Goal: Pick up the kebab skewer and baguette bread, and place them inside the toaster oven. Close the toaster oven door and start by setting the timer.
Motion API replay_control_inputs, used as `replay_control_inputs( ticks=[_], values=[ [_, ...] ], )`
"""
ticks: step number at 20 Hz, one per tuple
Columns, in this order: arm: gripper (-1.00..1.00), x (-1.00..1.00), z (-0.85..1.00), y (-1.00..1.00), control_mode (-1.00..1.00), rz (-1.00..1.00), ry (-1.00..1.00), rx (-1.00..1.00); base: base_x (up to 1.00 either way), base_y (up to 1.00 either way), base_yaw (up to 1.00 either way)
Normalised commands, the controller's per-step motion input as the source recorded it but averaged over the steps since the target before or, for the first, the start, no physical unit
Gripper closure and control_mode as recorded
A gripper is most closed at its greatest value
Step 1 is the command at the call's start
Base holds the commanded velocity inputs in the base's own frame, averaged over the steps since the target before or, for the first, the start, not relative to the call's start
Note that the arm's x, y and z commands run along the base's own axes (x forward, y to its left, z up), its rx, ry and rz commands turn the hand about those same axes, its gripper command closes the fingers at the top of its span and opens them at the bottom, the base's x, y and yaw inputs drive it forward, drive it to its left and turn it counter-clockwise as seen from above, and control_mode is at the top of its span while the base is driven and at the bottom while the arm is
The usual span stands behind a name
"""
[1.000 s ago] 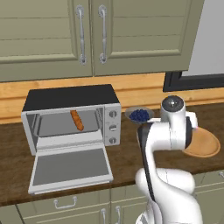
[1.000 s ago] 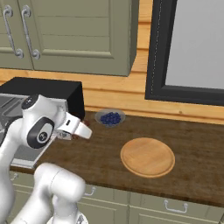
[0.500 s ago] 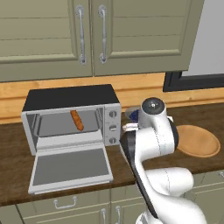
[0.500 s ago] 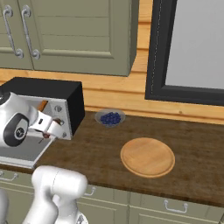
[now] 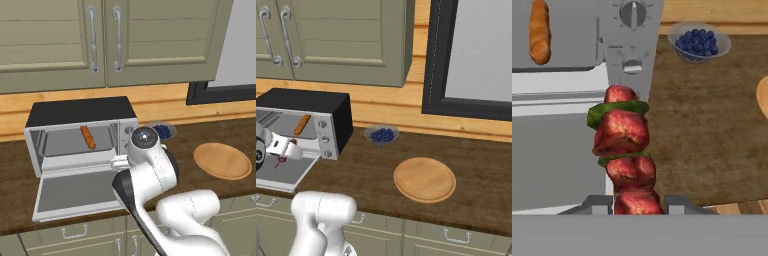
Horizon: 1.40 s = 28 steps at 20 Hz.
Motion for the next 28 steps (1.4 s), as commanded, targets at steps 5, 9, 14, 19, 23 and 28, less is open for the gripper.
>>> replay_control_inputs(
  ticks=[5, 9, 14, 19, 23, 28],
  values=[
    [1.00, -0.15, -0.18, 0.80, -1.00, 0.09, -0.05, 0.00, 0.00, 0.00, 0.00],
    [1.00, -0.04, -0.11, 0.84, -1.00, 0.08, -0.06, 0.00, 0.00, 0.00, 0.00],
    [1.00, 0.02, -0.02, 0.74, -1.00, 0.05, -0.10, 0.00, 0.00, 0.00, 0.00],
    [1.00, 0.28, 0.04, 0.38, -1.00, 0.01, -0.12, 0.01, 0.00, 0.00, 0.00],
    [1.00, 0.92, 0.20, 0.02, -1.00, 0.01, -0.02, 0.07, 0.00, 0.00, 0.00],
    [1.00, 0.92, 0.12, 0.10, -1.00, 0.00, 0.00, 0.05, 0.00, 0.00, 0.00]
  ],
)
